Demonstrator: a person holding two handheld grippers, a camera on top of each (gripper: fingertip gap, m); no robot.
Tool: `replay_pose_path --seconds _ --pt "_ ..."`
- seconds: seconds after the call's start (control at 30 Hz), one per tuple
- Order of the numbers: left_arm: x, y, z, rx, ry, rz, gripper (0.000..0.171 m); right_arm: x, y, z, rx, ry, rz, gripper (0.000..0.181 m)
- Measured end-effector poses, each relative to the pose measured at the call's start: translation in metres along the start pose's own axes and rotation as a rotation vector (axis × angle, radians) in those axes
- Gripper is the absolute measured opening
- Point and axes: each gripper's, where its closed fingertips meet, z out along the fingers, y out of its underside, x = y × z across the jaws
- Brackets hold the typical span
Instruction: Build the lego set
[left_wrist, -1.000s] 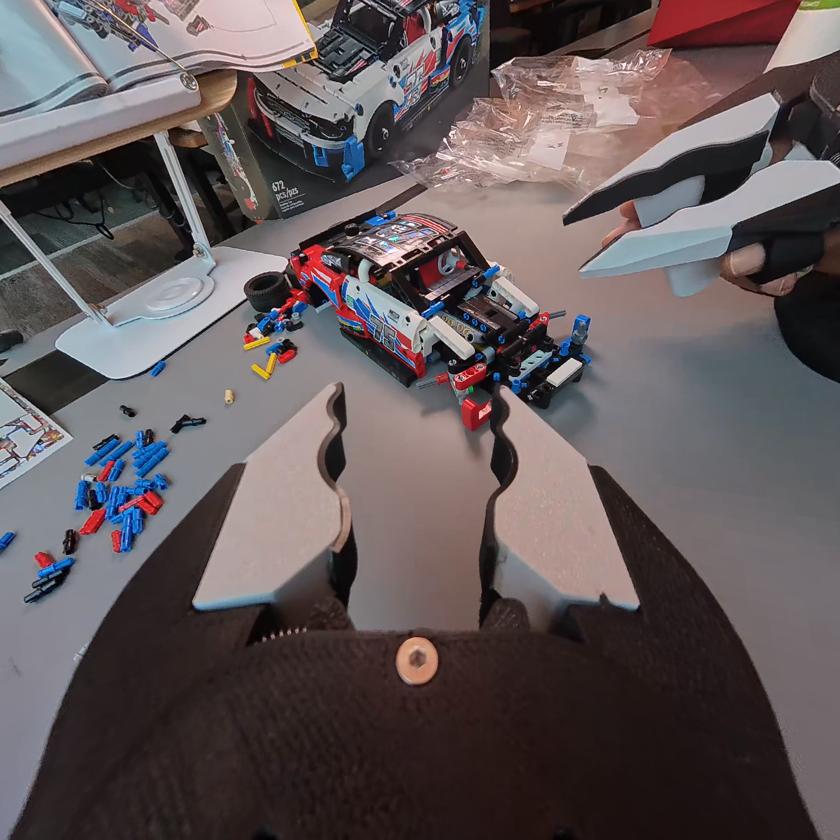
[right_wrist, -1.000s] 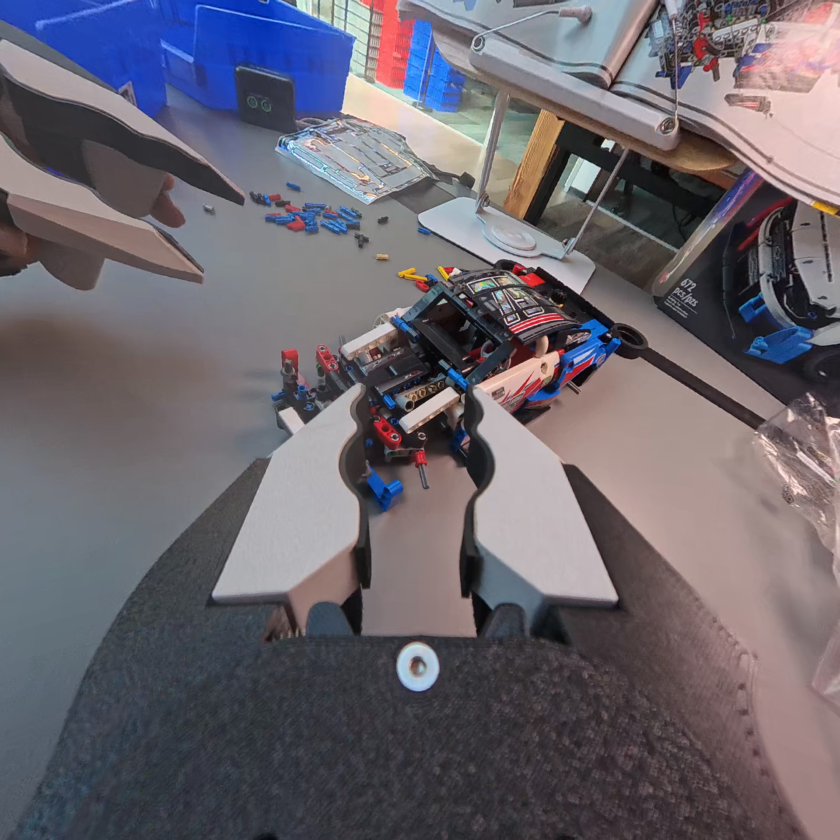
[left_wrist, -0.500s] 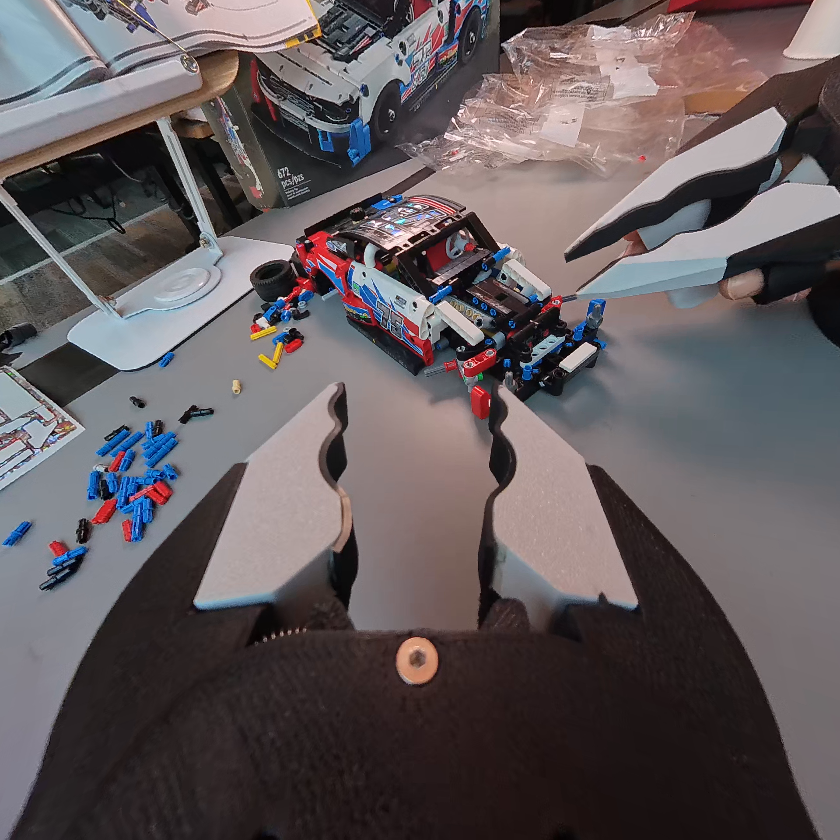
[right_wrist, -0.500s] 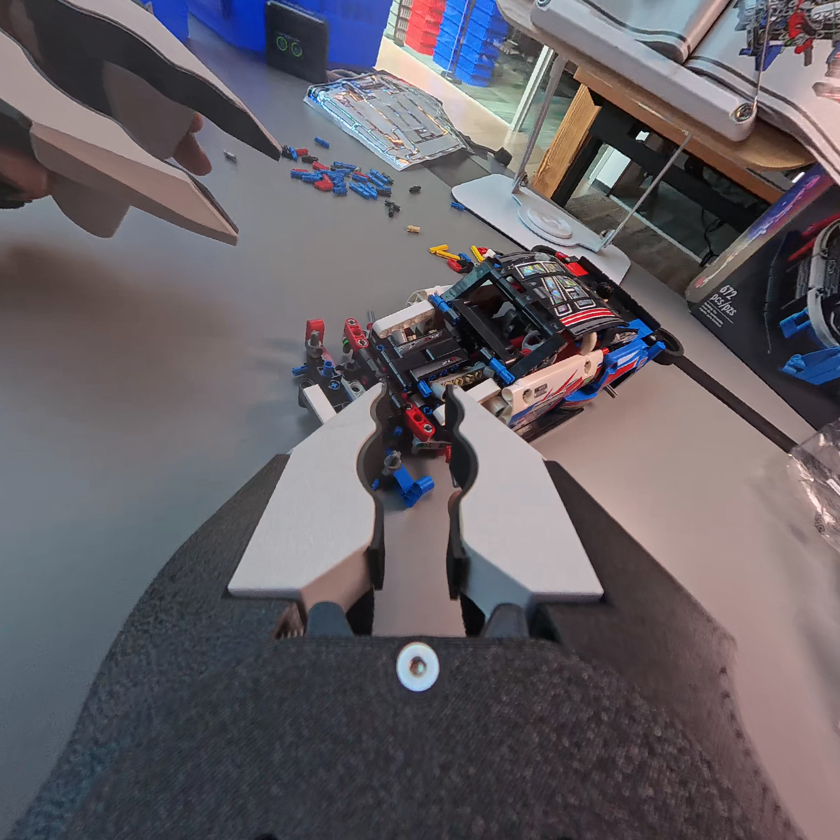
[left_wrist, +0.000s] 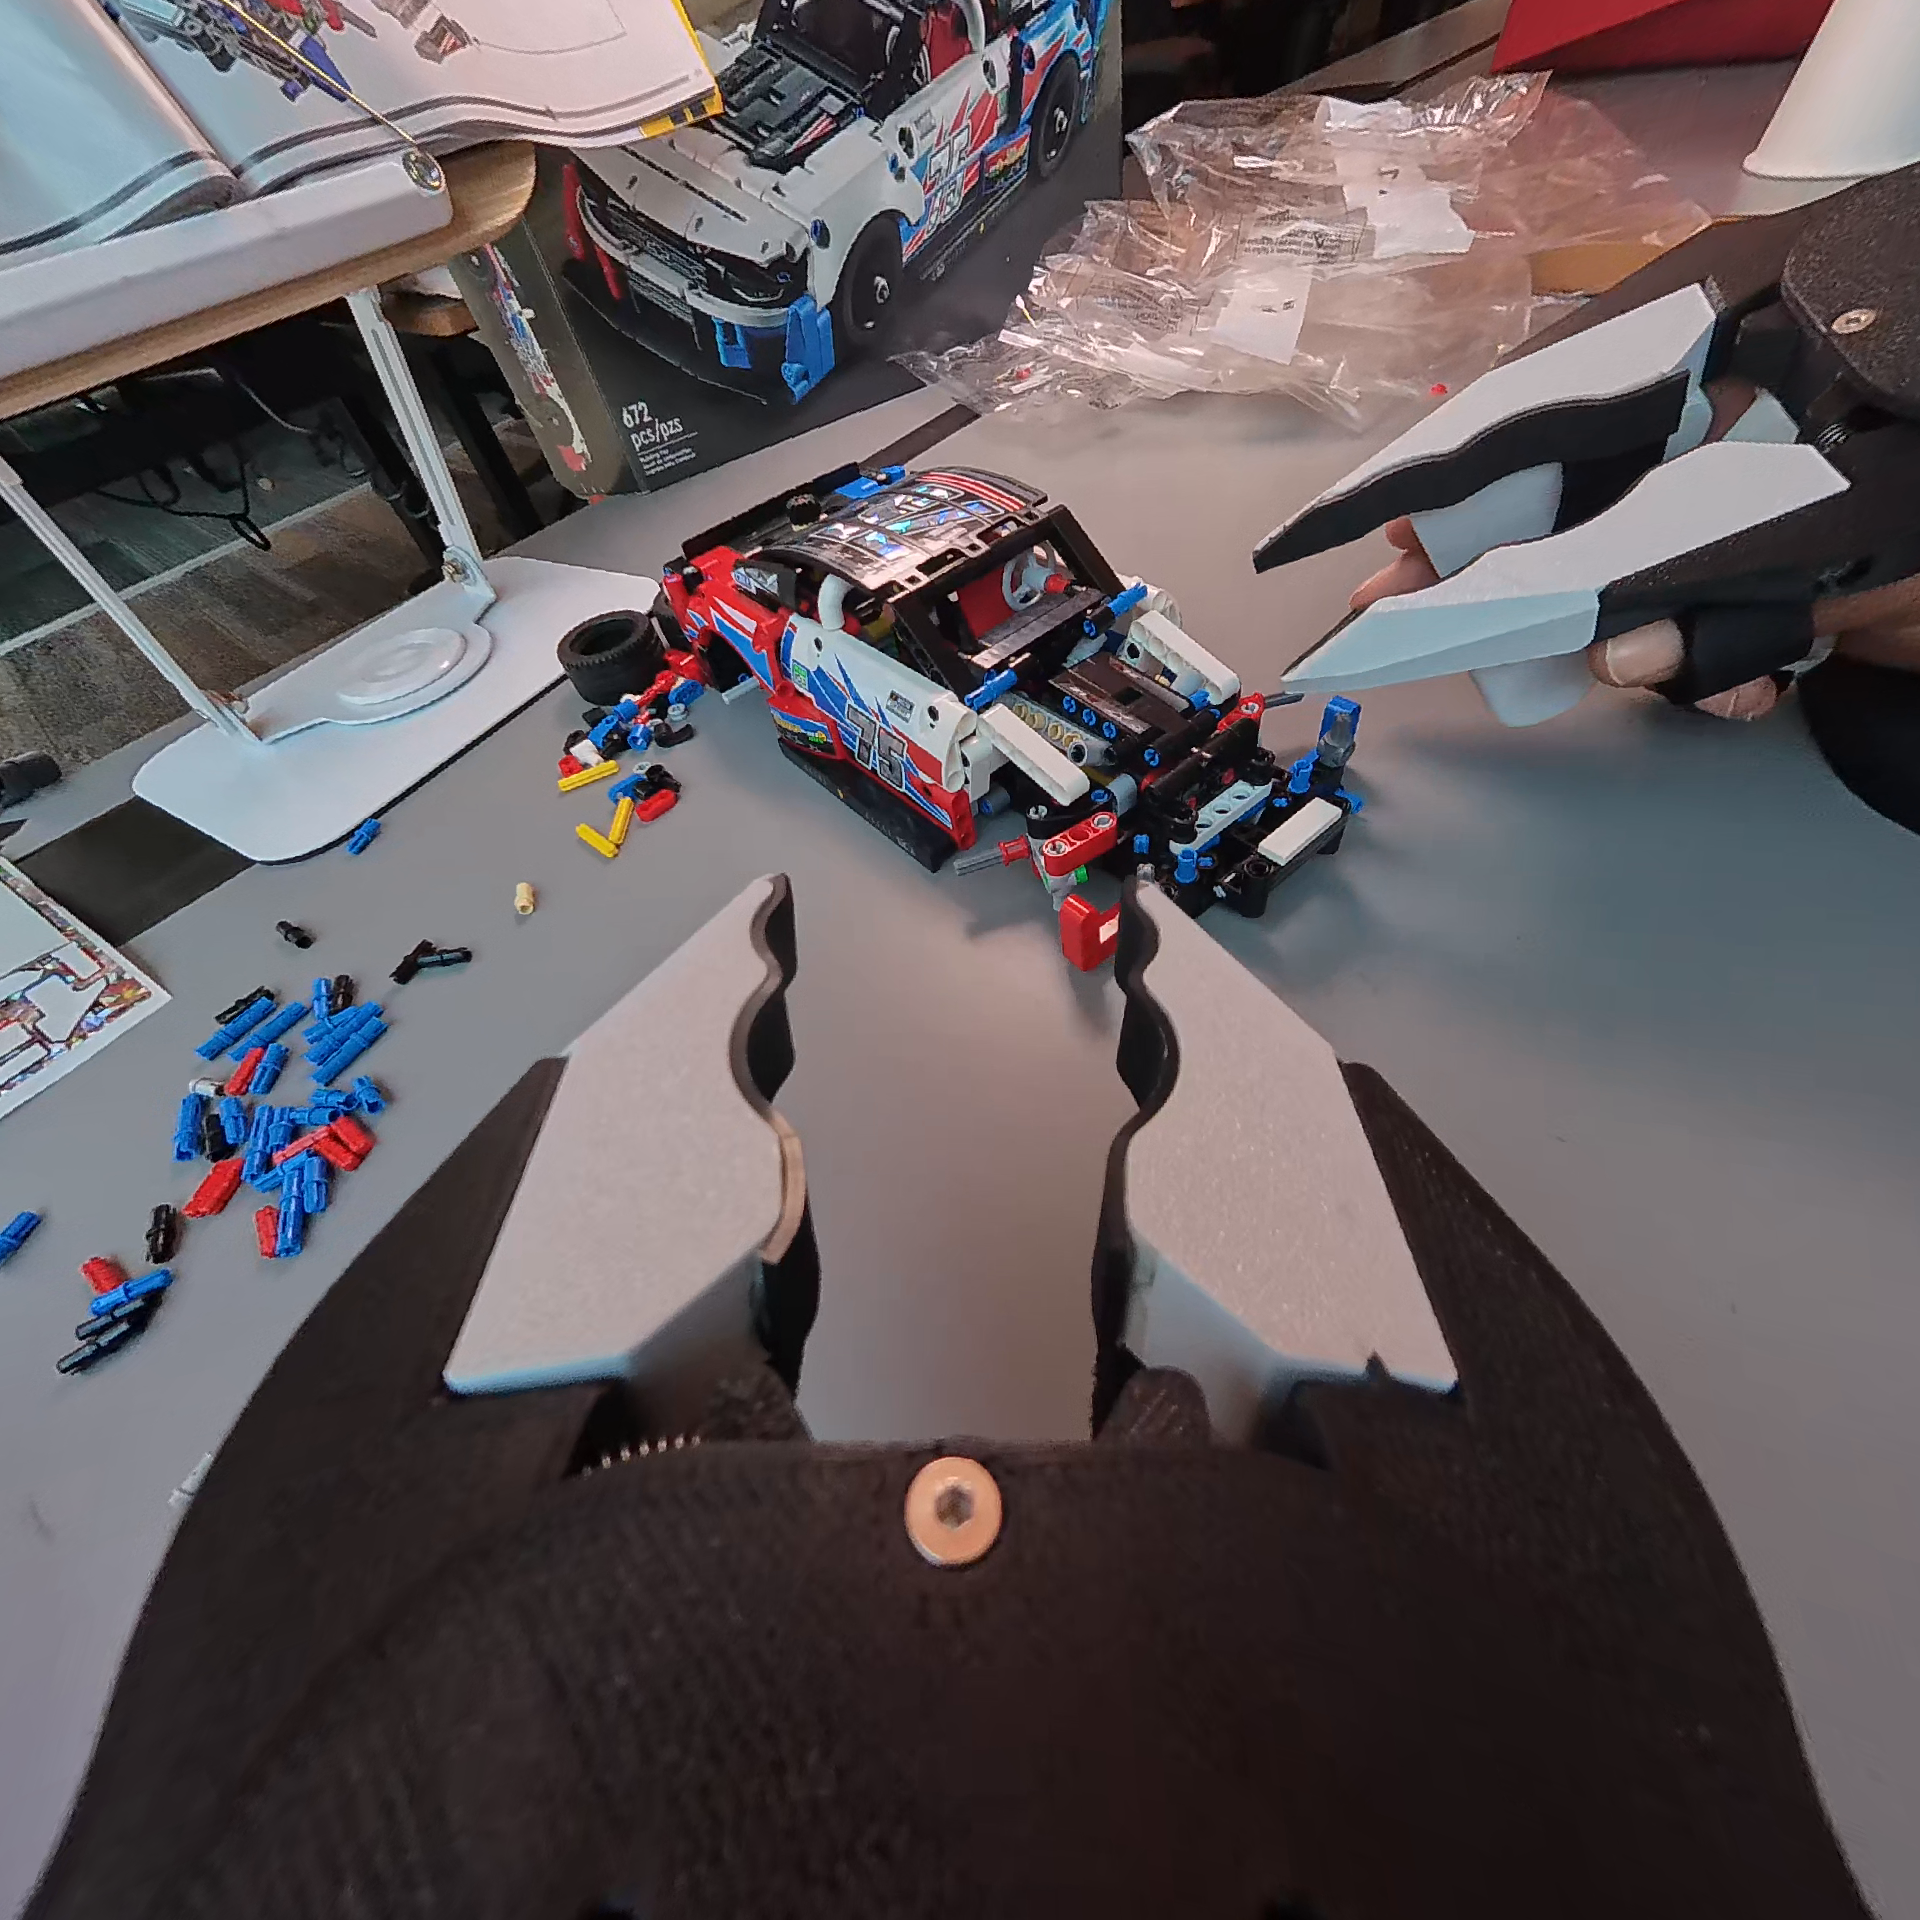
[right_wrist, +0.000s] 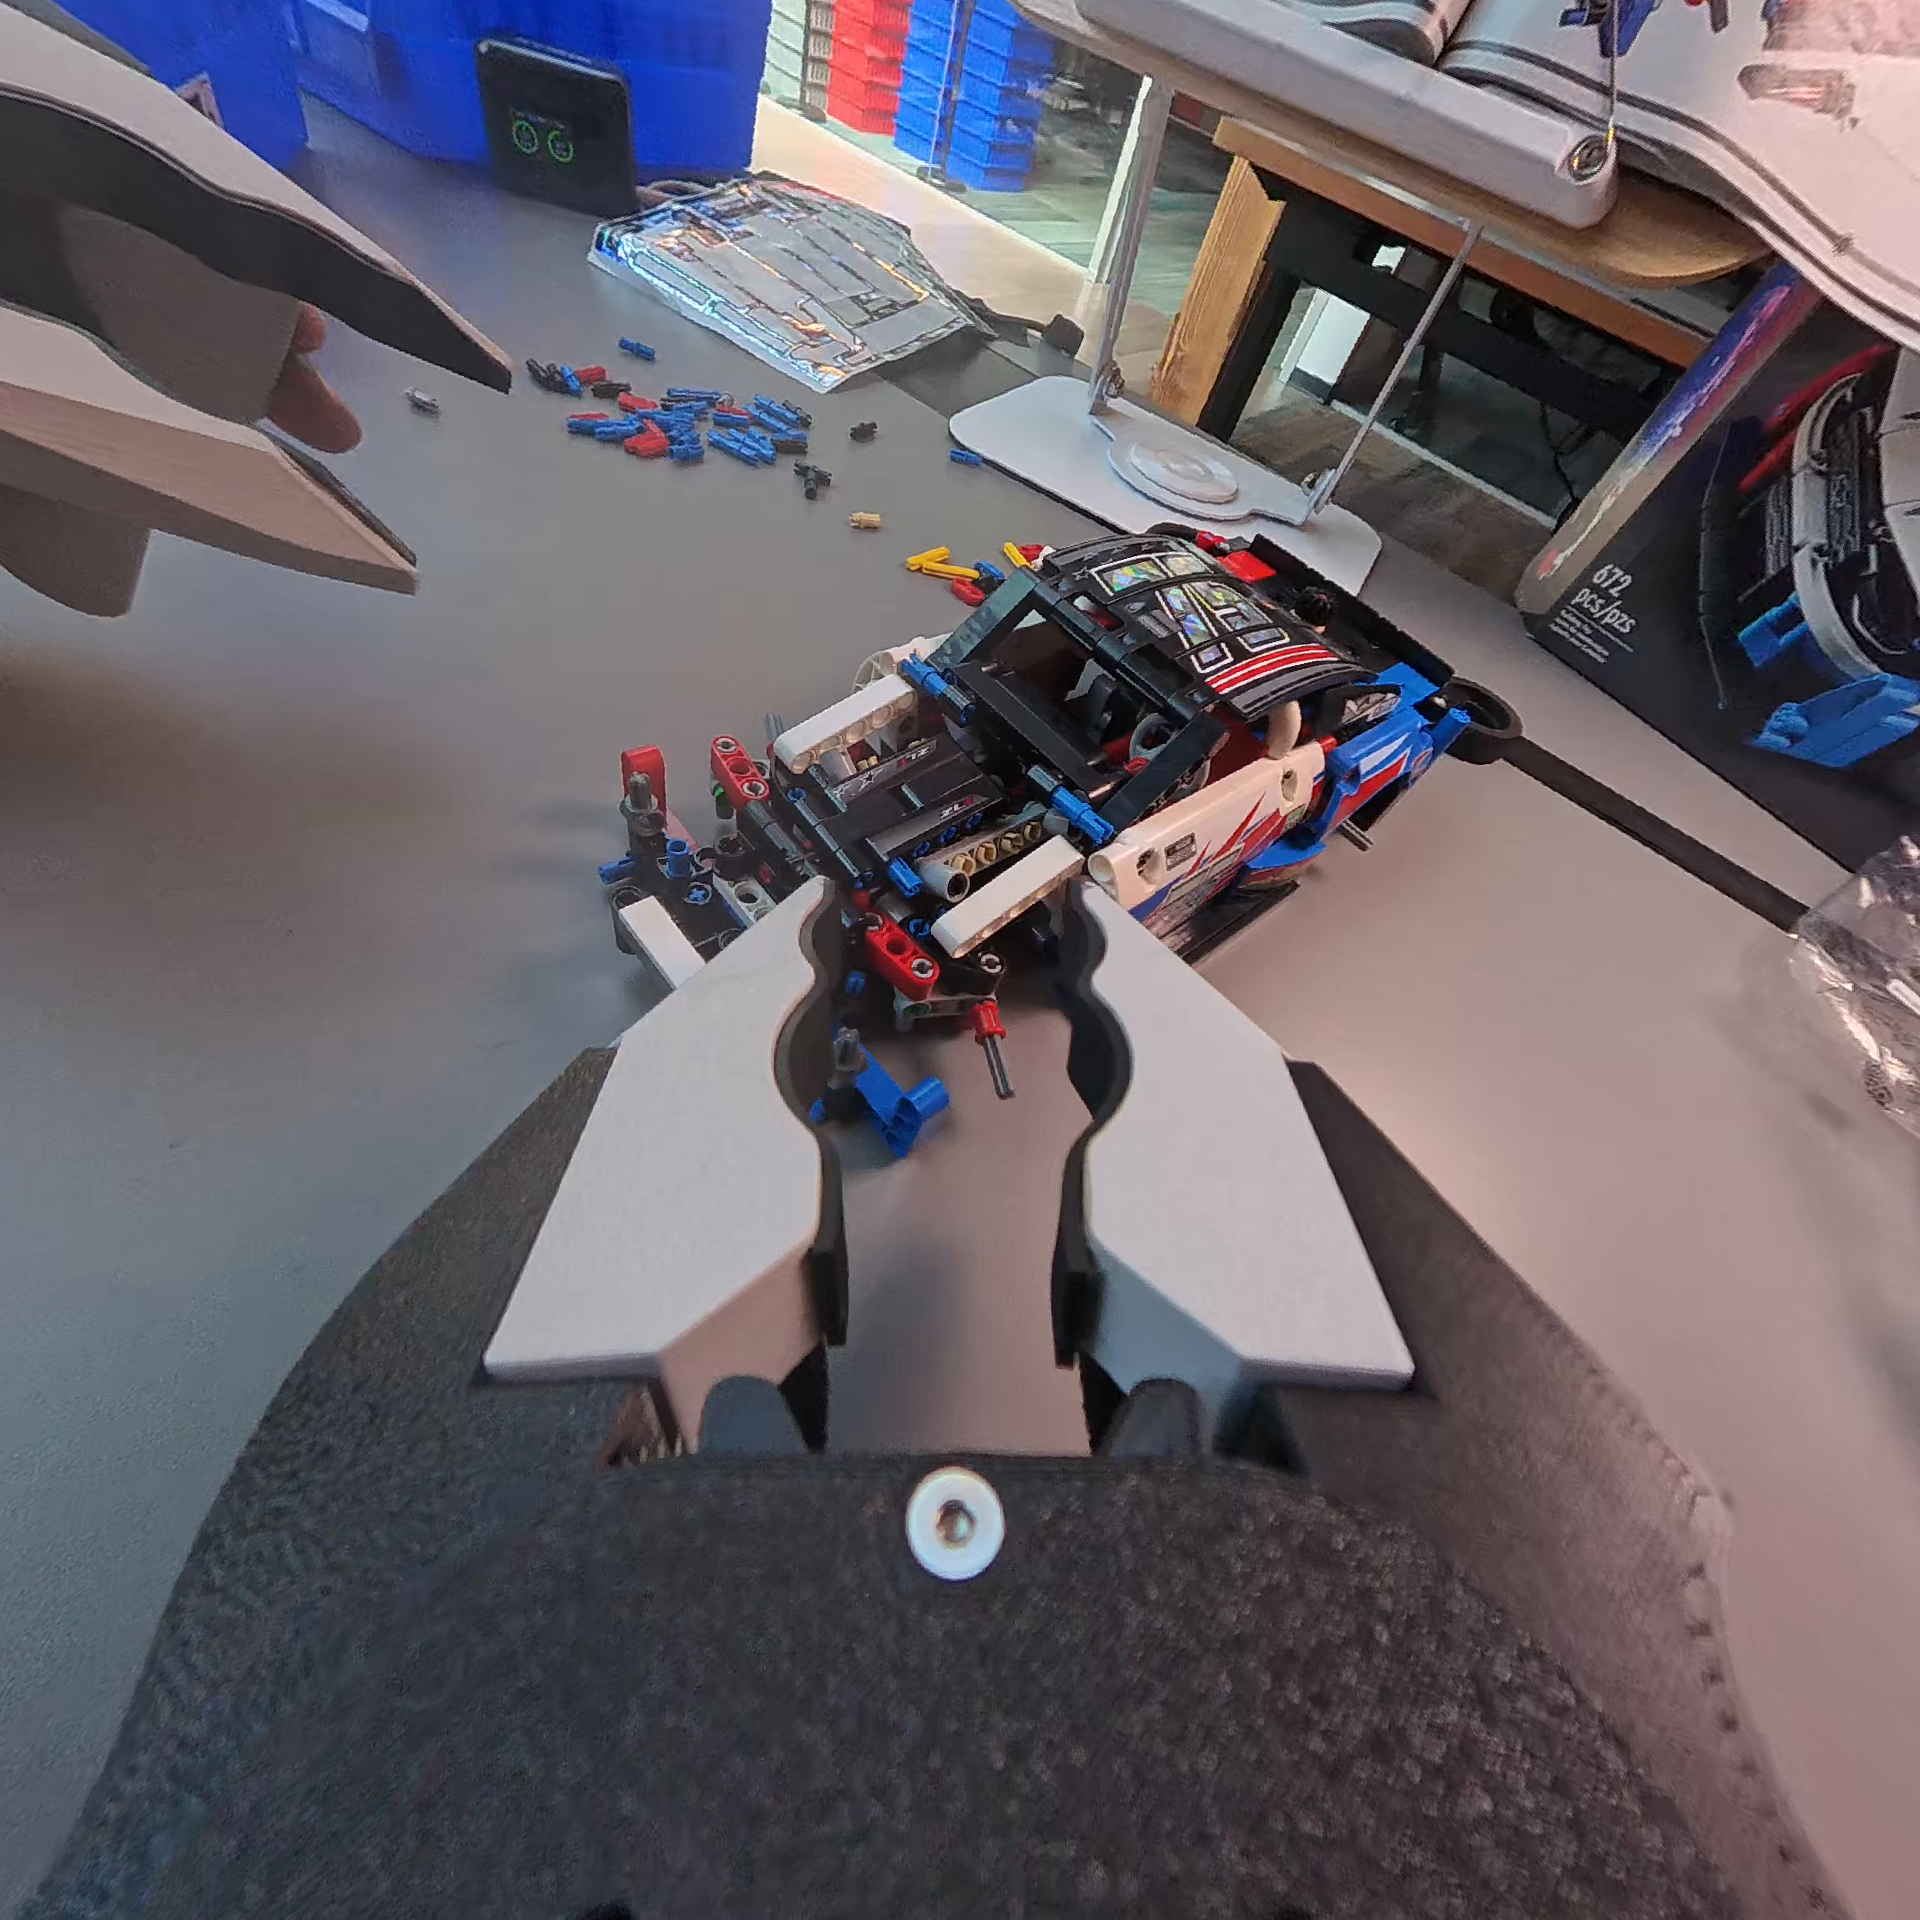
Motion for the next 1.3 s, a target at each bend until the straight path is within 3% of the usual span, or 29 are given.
replay_pose_path --seconds 0.07,0.13,0.37,0.5,0.63,0.8,1.03,1.3 --pt "0.000 -0.001 0.000 0.009 -0.001 0.003 0.061 -0.001 0.000 0.000 0.000 -0.003 -0.001 0.038" --pt "0.000 -0.001 0.000 0.012 0.003 0.002 0.061 -0.003 -0.005 -0.003 0.029 -0.015 -0.017 0.000" --pt "0.003 -0.002 0.001 0.017 0.015 -0.003 0.062 -0.004 -0.011 -0.006 0.061 -0.014 -0.028 0.000" --pt "0.000 0.000 0.001 0.002 0.000 -0.018 0.065 -0.004 -0.012 -0.004 0.060 -0.026 0.006 0.055" --pt "-0.014 0.017 -0.002 -0.126 -0.083 -0.106 0.075 -0.009 -0.011 -0.007 0.016 -0.043 0.035 0.089" --pt "-0.012 0.014 -0.030 -0.144 -0.105 -0.204 0.083 -0.011 -0.012 -0.033 -0.023 0.013 0.047 0.091" --pt "-0.005 -0.021 -0.083 -0.003 -0.155 -0.197 0.082 -0.015 -0.006 -0.063 -0.048 0.024 0.140 0.092" --pt "0.014 0.004 -0.096 0.011 -0.207 -0.271 0.083 -0.013 -0.001 -0.071 -0.036 0.048 0.180 0.093"
